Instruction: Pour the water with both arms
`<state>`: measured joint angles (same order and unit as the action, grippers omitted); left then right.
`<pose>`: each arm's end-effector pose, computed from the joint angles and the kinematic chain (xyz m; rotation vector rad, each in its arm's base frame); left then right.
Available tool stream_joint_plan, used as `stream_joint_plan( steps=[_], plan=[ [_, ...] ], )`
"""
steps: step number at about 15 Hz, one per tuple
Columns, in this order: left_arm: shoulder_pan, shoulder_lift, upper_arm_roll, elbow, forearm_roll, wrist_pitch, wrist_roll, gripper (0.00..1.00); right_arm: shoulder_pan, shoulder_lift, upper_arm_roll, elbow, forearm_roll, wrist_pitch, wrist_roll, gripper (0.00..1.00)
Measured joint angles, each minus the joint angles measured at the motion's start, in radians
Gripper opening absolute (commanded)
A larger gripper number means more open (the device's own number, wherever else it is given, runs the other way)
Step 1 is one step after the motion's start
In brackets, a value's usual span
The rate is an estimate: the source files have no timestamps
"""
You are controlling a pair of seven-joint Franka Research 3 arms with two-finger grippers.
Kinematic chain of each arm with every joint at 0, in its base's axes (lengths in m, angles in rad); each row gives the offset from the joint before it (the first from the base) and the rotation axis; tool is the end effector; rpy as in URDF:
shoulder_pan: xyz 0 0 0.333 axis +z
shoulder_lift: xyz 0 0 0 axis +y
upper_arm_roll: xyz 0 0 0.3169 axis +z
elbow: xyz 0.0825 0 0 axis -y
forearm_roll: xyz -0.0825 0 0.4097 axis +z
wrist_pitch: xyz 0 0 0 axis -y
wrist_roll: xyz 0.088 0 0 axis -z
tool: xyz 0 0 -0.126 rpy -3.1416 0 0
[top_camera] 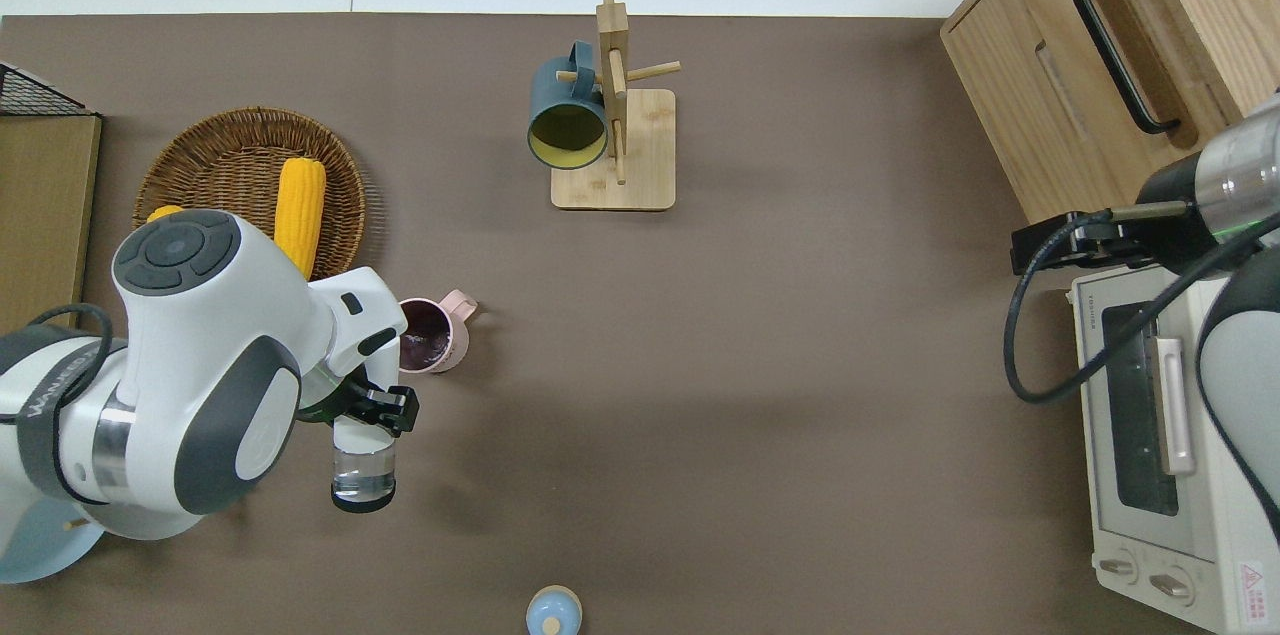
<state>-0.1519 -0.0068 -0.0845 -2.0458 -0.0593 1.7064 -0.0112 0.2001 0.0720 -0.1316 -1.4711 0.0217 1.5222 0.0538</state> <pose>0.5091 -0.1296 0.3915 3.0660 -0.3188 -0.5243 0.5957 0.0465 0.6095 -3.1304 -0.0247 0.0329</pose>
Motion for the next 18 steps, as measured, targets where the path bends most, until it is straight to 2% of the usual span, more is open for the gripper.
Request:
stream_joint_plan(
  steps=[6, 12, 18],
  plan=[
    [-0.001, 0.006, -0.006, 0.013, 0.000, -0.015, 0.000, 0.00, 0.000, 0.000, 0.000, 0.000, 0.000, 0.000, 0.000, 0.990],
    [-0.001, 0.056, -0.006, 0.051, 0.000, -0.028, 0.000, 0.00, 0.000, 0.000, 0.000, 0.000, 0.000, 0.000, 0.000, 0.990],
    [-0.001, 0.071, -0.006, 0.077, 0.000, -0.062, -0.001, 0.00, 0.000, 0.000, 0.000, 0.000, 0.000, 0.000, 0.000, 0.990]
  ],
)
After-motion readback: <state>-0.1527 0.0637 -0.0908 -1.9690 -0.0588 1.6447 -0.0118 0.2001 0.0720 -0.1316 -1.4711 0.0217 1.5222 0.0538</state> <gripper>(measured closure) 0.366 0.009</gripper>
